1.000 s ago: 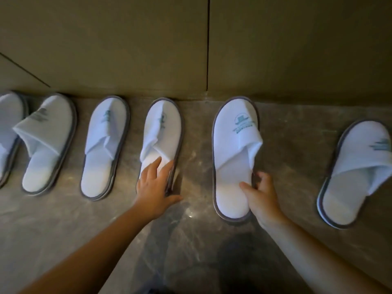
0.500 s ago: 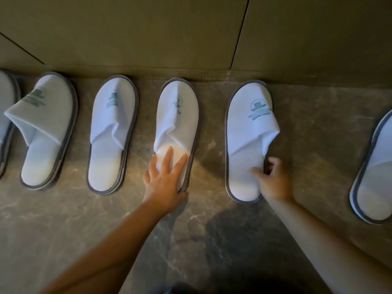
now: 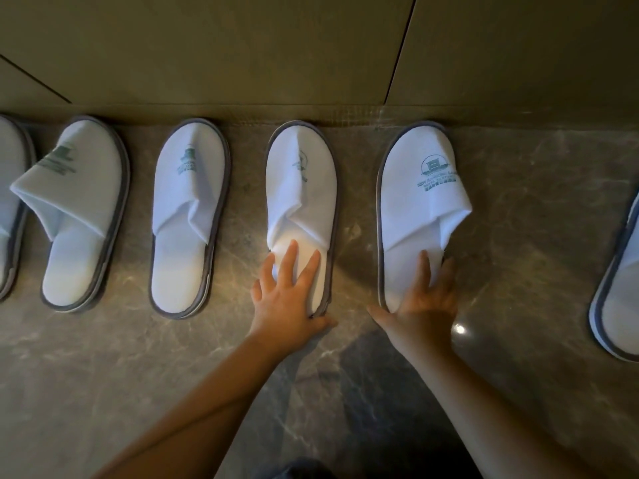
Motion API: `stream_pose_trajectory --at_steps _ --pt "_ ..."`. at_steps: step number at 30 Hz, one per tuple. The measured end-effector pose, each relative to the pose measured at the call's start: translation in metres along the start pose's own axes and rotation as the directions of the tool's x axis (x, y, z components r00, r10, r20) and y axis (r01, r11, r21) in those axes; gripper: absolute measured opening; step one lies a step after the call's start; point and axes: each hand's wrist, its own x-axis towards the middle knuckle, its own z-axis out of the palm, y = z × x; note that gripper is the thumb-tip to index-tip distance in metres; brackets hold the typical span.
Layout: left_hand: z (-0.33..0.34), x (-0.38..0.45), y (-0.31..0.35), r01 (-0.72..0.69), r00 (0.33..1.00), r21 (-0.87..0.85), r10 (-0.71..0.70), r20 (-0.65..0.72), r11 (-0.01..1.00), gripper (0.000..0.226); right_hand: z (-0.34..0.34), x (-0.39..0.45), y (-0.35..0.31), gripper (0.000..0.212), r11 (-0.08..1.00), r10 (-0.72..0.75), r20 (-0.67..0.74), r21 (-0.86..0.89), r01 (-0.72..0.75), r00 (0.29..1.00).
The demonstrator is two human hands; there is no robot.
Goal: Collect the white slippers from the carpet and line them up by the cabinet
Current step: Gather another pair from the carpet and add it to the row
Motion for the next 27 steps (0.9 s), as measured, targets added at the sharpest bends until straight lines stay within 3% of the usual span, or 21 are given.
stream_pose_trajectory --at_steps 4,11,27 --pt "-0.003 -0.001 -0.008 -0.042 0.999 0.026 0.041 0.032 0.999 0.096 -0.003 0.002 0.004 0.100 0.999 -0.009 -0.006 0.039 0.009 1.000" --pt "0.000 -0.003 -0.006 -0.016 1.000 -0.007 0.015 -0.026 1.000 0.093 -0.005 -0.003 0.008 0.096 0.993 -0.109 0.000 0.047 0.109 0.994" --pt "-0.004 -0.004 -0.003 -0.018 1.000 -0.019 0.018 0.005 1.000 0.094 -0.004 -0.001 0.011 0.096 0.998 -0.052 -0.004 0.035 0.052 0.999"
